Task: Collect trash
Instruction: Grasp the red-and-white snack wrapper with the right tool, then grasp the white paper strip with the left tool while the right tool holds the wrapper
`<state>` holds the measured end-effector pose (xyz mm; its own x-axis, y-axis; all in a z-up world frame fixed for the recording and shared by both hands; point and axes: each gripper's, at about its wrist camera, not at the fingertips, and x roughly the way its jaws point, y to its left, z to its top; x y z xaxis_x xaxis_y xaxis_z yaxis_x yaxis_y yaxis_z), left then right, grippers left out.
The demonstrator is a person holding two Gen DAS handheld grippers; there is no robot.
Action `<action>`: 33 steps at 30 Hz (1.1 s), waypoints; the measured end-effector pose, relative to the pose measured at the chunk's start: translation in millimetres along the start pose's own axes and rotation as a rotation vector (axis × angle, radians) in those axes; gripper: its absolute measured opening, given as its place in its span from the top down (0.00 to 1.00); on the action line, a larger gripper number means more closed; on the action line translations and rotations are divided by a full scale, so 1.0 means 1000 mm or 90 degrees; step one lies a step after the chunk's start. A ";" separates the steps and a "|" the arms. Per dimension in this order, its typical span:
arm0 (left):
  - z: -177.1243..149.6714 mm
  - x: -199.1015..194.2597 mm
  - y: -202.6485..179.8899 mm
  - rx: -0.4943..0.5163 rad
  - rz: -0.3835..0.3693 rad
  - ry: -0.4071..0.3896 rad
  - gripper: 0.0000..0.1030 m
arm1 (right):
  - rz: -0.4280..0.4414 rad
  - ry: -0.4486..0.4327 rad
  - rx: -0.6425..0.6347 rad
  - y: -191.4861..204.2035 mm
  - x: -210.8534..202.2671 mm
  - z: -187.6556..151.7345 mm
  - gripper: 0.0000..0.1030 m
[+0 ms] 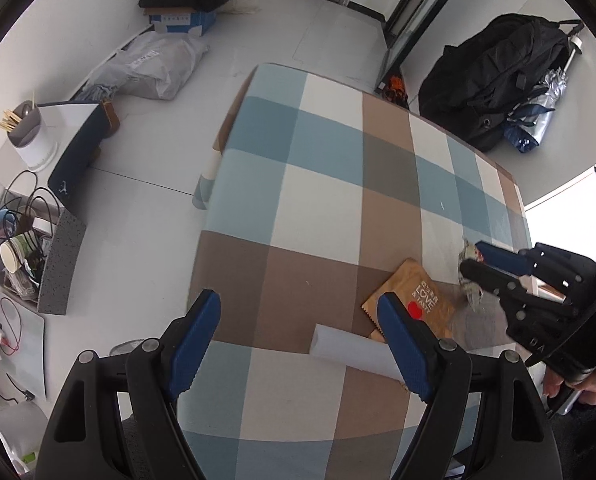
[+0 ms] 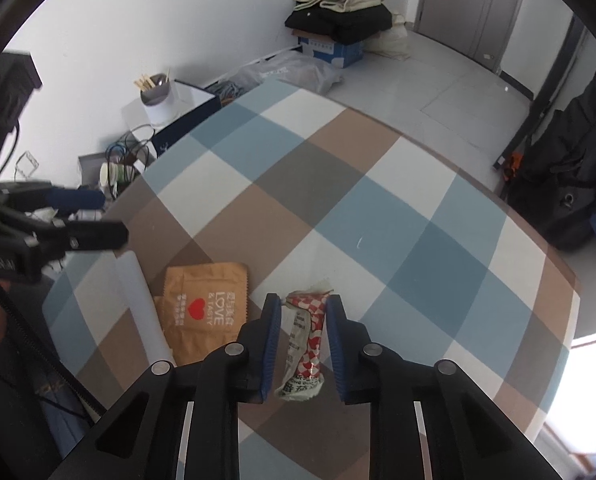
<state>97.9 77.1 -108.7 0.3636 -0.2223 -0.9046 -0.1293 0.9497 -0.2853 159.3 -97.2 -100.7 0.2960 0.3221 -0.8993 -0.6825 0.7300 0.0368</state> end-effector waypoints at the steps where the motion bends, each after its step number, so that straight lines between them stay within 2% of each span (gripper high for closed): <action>1: 0.000 0.001 -0.001 0.004 -0.004 0.003 0.24 | 0.001 -0.003 0.006 -0.001 -0.001 0.000 0.79; 8: -0.009 0.014 -0.012 0.032 -0.024 0.038 0.24 | -0.014 -0.016 0.031 -0.012 -0.011 -0.002 0.79; 13: -0.013 0.014 -0.018 0.068 -0.017 0.029 0.25 | -0.018 -0.024 0.064 -0.025 -0.017 -0.004 0.79; 19: -0.019 0.016 -0.030 0.116 -0.003 0.023 0.46 | -0.024 -0.034 0.076 -0.030 -0.023 -0.006 0.79; 21: -0.022 0.016 -0.034 0.136 0.002 0.021 0.58 | -0.024 -0.037 0.077 -0.030 -0.025 -0.007 0.79; 23: -0.024 0.016 -0.037 0.149 0.008 0.018 0.60 | -0.024 -0.041 0.077 -0.029 -0.027 -0.007 0.79; 24: -0.025 0.016 -0.037 0.155 0.014 0.016 0.68 | -0.024 -0.043 0.077 -0.029 -0.028 -0.007 0.79; 29: -0.027 0.011 -0.039 0.182 0.054 -0.015 0.90 | -0.026 -0.050 0.082 -0.030 -0.033 -0.009 0.79; 33: -0.026 0.006 -0.037 0.173 0.034 -0.026 0.96 | -0.029 -0.055 0.086 -0.031 -0.037 -0.011 0.79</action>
<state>80.8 35.3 -111.5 0.4008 -0.1669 -0.9008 0.1004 0.9853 -0.1379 162.0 -138.4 -73.6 0.3851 0.3330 -0.8607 -0.5722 0.8179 0.0605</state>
